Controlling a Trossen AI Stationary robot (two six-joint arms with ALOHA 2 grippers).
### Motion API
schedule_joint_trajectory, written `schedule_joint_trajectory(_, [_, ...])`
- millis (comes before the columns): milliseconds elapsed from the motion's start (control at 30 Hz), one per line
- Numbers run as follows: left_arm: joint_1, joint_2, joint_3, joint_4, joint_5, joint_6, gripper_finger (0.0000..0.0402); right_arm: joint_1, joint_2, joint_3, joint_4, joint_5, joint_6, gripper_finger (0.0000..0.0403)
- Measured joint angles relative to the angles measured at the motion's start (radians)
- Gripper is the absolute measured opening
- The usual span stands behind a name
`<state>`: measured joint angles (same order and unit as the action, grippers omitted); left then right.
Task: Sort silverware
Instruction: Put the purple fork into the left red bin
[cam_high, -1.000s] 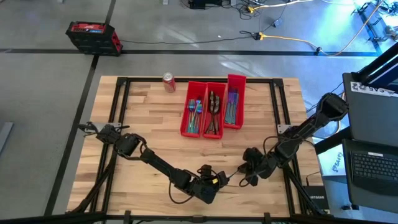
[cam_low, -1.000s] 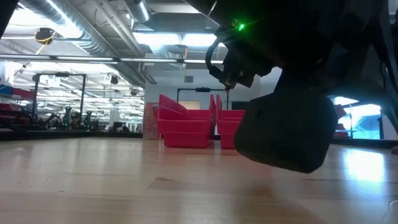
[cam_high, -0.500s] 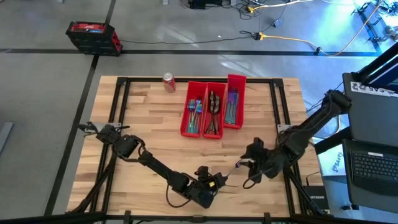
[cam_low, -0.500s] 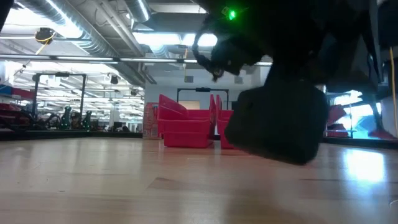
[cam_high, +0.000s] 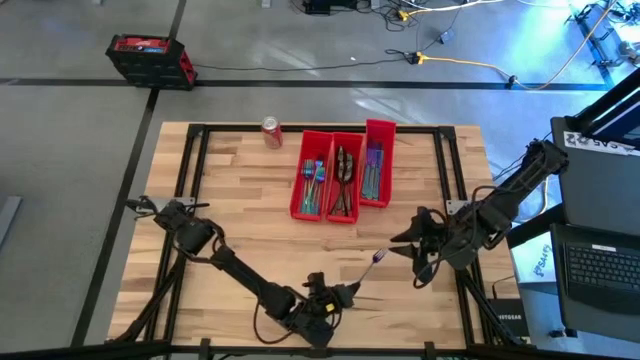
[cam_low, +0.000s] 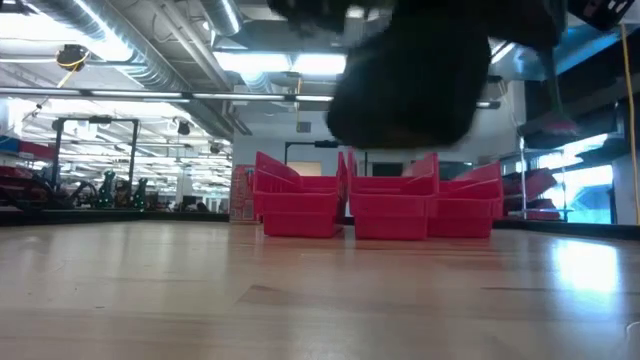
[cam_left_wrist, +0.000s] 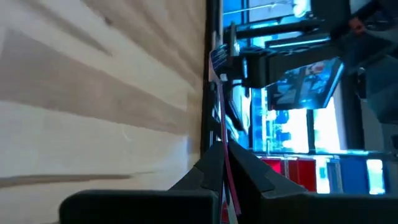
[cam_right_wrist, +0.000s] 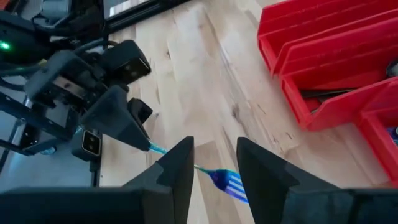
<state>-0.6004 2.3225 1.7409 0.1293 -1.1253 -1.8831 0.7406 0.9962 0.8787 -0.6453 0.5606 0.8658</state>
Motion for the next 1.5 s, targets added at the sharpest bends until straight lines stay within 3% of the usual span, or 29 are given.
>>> schedule_joint_trajectory(167, [-0.004,-0.051,0.0,-0.031,-0.085,0.032,0.0,0.0,0.0,0.0,-0.001,0.006,0.0,0.0108])
schedule_joint_trajectory(300, [-0.011,-0.09,0.0,-0.151,-0.116,-0.002,0.0,0.0,0.0,0.0,-0.001,0.007,0.0,0.0108])
schedule_joint_trajectory(533, [-0.051,-0.143,-0.001,-0.592,-0.228,-0.389,0.0,0.0,0.0,0.0,0.0,0.034,-0.008,0.0108])
schedule_joint_trajectory(600, [-0.063,-0.155,-0.001,-0.654,-0.246,-0.403,0.0,0.0,0.0,0.0,-0.001,0.035,-0.007,0.0108])
schedule_joint_trajectory(800, [-0.062,-0.178,0.0,-0.684,-0.329,-0.406,0.0,-0.001,0.002,0.0,-0.003,0.074,-0.009,0.0108])
schedule_joint_trajectory(1067, [-0.038,-0.22,-0.001,-0.725,-0.33,-0.409,0.0,-0.001,0.002,0.0,-0.005,0.076,-0.005,0.0108])
schedule_joint_trajectory(1500, [-0.003,-0.421,-0.205,-0.686,-0.396,-0.397,0.0,-0.001,0.006,-0.001,-0.003,0.063,0.005,0.0108])
